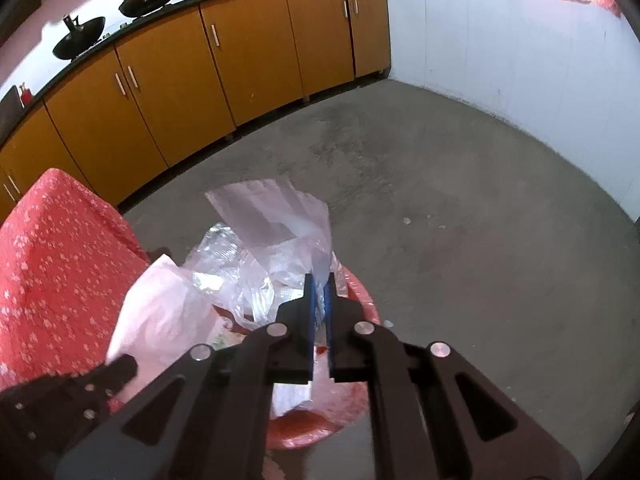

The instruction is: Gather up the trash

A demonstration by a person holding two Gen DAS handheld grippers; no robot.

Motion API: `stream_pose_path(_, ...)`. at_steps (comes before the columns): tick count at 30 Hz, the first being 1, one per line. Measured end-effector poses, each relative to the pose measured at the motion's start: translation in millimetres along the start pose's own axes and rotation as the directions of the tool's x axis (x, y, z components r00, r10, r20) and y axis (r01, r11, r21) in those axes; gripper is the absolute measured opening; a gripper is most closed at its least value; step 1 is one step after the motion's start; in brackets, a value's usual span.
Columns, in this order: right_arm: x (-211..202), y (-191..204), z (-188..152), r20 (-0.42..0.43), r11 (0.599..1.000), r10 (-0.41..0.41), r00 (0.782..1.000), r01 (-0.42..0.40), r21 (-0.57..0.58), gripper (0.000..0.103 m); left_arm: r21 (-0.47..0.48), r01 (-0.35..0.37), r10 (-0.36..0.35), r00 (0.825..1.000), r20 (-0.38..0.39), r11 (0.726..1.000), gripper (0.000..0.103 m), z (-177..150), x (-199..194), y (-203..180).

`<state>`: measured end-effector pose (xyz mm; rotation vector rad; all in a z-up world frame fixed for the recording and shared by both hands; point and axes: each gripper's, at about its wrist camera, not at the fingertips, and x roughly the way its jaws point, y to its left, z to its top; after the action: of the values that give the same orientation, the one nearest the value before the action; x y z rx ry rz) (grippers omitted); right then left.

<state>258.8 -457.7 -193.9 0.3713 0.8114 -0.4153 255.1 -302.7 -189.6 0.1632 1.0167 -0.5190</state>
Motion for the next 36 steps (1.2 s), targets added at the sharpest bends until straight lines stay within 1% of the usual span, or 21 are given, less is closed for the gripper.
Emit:
stream_pose_path(2,4,3,2,-0.007,1.000,0.023,1.000,-0.023,0.006,0.012,-0.006,-0.003,0.003,1.000,0.002,1.000,0.003,3,3,1)
stream_pose_path(4,4,4,2,-0.002,1.000,0.028,1.000,-0.028,0.003,0.022,-0.019,0.001,-0.001,1.000,-0.008,1.000,0.010,6,6,2)
stream_pose_path(5,4,5,1,0.001,1.000,0.030,1.000,-0.030,0.000,0.023,-0.030,0.005,-0.005,1.000,-0.010,1.000,0.013,6,7,4)
stream_pose_path(7,2,4,0,0.004,1.000,0.031,1.000,-0.031,0.000,0.026,-0.045,0.010,-0.010,1.000,-0.007,0.999,0.030,6,6,6)
stream_pose_path(9,-1,0,-2,0.008,1.000,0.019,1.000,-0.019,0.002,0.028,-0.048,0.014,-0.014,1.000,-0.002,0.999,0.032,5,5,7)
stream_pose_path(11,-8,-5,-6,0.019,1.000,0.002,1.000,-0.002,0.005,0.035,-0.050,0.018,-0.018,1.000,-0.001,0.999,0.032,5,4,7)
stream_pose_path(13,-15,-9,-9,0.034,1.000,-0.012,0.999,0.011,0.015,0.049,-0.061,0.024,-0.024,1.000,0.003,0.998,0.032,4,0,9)
stream_pose_path(18,-40,-22,-15,0.059,0.999,-0.021,0.998,0.019,0.035,0.065,-0.115,0.036,-0.032,0.999,0.037,0.993,0.032,3,-23,21)
stream_pose_path(20,-53,-25,-18,0.071,0.999,-0.020,0.997,0.017,0.041,0.071,-0.137,0.047,-0.039,0.997,0.061,0.989,0.035,2,-38,28)
stream_pose_path(22,-71,-24,-19,0.091,0.999,-0.014,0.996,0.011,0.033,0.078,-0.148,0.050,-0.037,0.995,0.092,0.988,0.044,1,-57,31)
stream_pose_path(23,-80,-21,-19,0.103,1.000,-0.009,0.995,0.007,0.024,0.079,-0.151,0.049,-0.032,0.993,0.114,0.987,0.046,0,-69,34)
stream_pose_path(24,-90,-17,-19,0.119,1.000,-0.006,0.993,0.005,0.013,0.083,-0.154,0.046,-0.024,0.990,0.137,0.987,0.049,-2,-82,37)
stream_pose_path(25,-104,-11,-19,0.141,1.000,0.001,0.990,0.000,-0.006,0.088,-0.156,0.041,-0.016,0.987,0.159,0.987,0.050,-5,-95,39)
stream_pose_path(26,-115,-6,-20,0.163,1.000,0.010,0.987,-0.006,-0.022,0.090,-0.160,0.037,-0.007,0.983,0.185,0.987,0.052,-8,-110,44)
stream_pose_path(28,-144,7,-22,0.226,0.998,0.031,0.974,-0.017,-0.064,0.098,-0.165,0.021,0.019,0.972,0.232,0.986,0.060,-16,-137,52)
stream_pose_path(30,-167,17,-24,0.266,0.994,0.047,0.963,-0.020,-0.104,0.099,-0.175,-0.002,0.052,0.957,0.285,0.985,0.064,-26,-167,61)
stream_pose_path(31,-183,24,-25,0.286,0.991,0.061,0.956,-0.024,-0.130,0.099,-0.186,-0.020,0.079,0.946,0.315,0.982,0.070,-33,-185,67)
stream_pose_path(34,-217,43,-31,0.328,0.983,0.091,0.940,-0.033,-0.179,0.099,-0.221,-0.053,0.135,0.917,0.376,0.974,0.079,-51,-221,81)
stream_pose_path(35,-226,47,-33,0.337,0.981,0.105,0.936,-0.042,-0.188,0.099,-0.236,-0.063,0.156,0.905,0.397,0.970,0.082,-58,-236,86)
stream_pose_path(36,-235,52,-35,0.343,0.979,0.119,0.932,-0.053,-0.197,0.099,-0.251,-0.076,0.178,0.892,0.415,0.965,0.086,-65,-249,91)
